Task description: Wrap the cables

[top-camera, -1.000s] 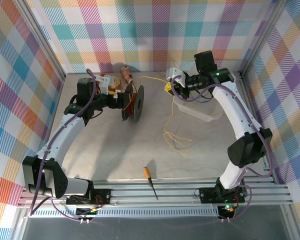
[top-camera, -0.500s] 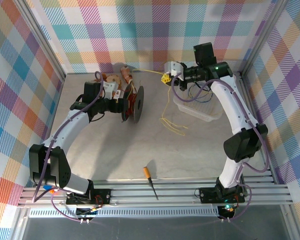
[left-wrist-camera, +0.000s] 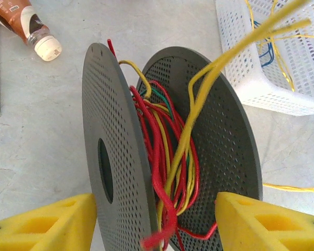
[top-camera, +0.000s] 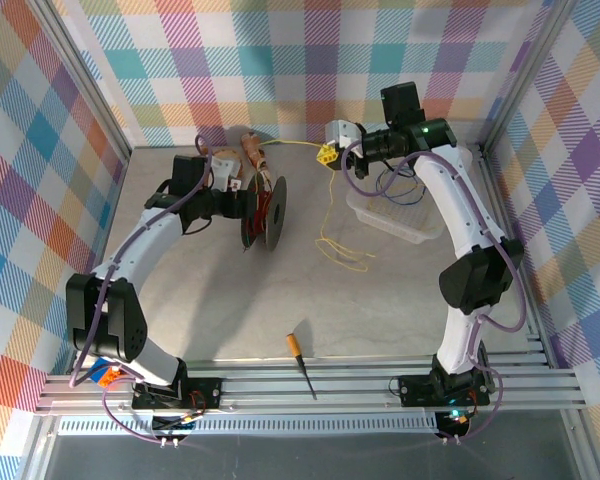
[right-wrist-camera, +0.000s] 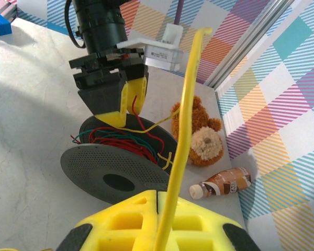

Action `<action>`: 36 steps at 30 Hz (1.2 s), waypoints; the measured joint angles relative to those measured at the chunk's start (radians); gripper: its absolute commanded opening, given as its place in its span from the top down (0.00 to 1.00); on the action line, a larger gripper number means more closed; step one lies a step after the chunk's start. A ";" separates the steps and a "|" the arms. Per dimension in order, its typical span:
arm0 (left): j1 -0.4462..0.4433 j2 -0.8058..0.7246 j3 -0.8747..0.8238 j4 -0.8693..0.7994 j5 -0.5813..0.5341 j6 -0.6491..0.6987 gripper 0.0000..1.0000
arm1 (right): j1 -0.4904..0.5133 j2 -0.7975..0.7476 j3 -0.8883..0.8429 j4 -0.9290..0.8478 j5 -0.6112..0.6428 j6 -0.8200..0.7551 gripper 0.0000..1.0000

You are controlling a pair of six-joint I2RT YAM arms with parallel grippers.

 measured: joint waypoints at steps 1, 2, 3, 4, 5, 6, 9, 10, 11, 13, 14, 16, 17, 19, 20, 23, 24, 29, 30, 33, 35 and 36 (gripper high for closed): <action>-0.004 0.007 0.007 -0.006 -0.004 0.005 0.39 | 0.000 0.000 0.001 0.000 -0.003 0.000 1.00; -0.005 0.012 0.011 -0.009 -0.006 0.011 0.39 | 0.000 0.000 0.002 0.000 -0.006 0.000 1.00; -0.005 0.017 0.015 -0.011 -0.010 0.014 0.40 | 0.000 0.000 0.002 0.000 -0.010 0.001 1.00; -0.007 0.023 0.020 -0.017 -0.014 0.017 0.41 | 0.000 0.001 0.004 0.001 -0.014 0.001 1.00; -0.010 0.028 0.025 -0.023 -0.020 0.021 0.42 | 0.000 0.002 0.007 0.002 -0.018 0.002 1.00; -0.011 0.033 0.029 -0.030 -0.024 0.023 0.43 | 0.000 0.003 0.008 0.004 -0.020 0.003 1.00; -0.016 0.047 0.037 -0.037 -0.033 0.034 0.47 | 0.000 0.005 0.008 0.005 -0.027 0.006 1.00; -0.018 0.050 0.039 -0.039 -0.037 0.037 0.49 | 0.000 0.006 0.008 0.005 -0.031 0.009 1.00; -0.020 0.052 0.040 -0.039 -0.040 0.038 0.50 | 0.000 0.008 0.009 0.005 -0.034 0.012 1.00; -0.023 0.054 0.040 -0.040 -0.046 0.040 0.50 | 0.000 0.015 0.011 0.007 -0.038 0.017 1.00; -0.024 0.055 0.040 -0.040 -0.048 0.040 0.49 | 0.000 0.019 0.013 0.010 -0.040 0.020 1.00; -0.024 0.057 0.040 -0.040 -0.051 0.040 0.46 | 0.000 0.027 0.013 0.011 -0.041 0.020 1.00; -0.024 0.057 0.040 -0.040 -0.052 0.040 0.43 | 0.000 0.032 0.013 0.012 -0.040 0.020 1.00; -0.024 0.057 0.040 -0.040 -0.055 0.041 0.40 | 0.000 0.040 0.013 0.011 -0.039 0.020 1.00; -0.024 0.057 0.040 -0.040 -0.055 0.042 0.39 | 0.000 0.045 0.013 0.011 -0.036 0.020 1.00; -0.024 0.057 0.040 -0.040 -0.055 0.043 0.40 | 0.000 0.055 0.013 0.011 -0.032 0.020 1.00; -0.024 0.057 0.040 -0.040 -0.055 0.043 0.42 | 0.000 0.057 0.013 0.011 -0.032 0.020 1.00; -0.024 0.057 0.040 -0.040 -0.055 0.044 0.53 | 0.000 0.059 0.013 0.013 -0.032 0.022 1.00; -0.024 0.057 0.040 -0.040 -0.055 0.044 0.56 | 0.000 0.059 0.013 0.014 -0.032 0.023 1.00; -0.024 0.057 0.040 -0.040 -0.056 0.044 0.62 | 0.000 0.061 0.015 0.019 -0.033 0.025 1.00; -0.024 0.057 0.040 -0.040 -0.056 0.044 0.65 | 0.000 0.066 0.023 0.019 -0.033 0.027 1.00; -0.024 0.057 0.040 -0.040 -0.057 0.044 0.67 | 0.000 0.070 0.029 0.019 -0.033 0.027 1.00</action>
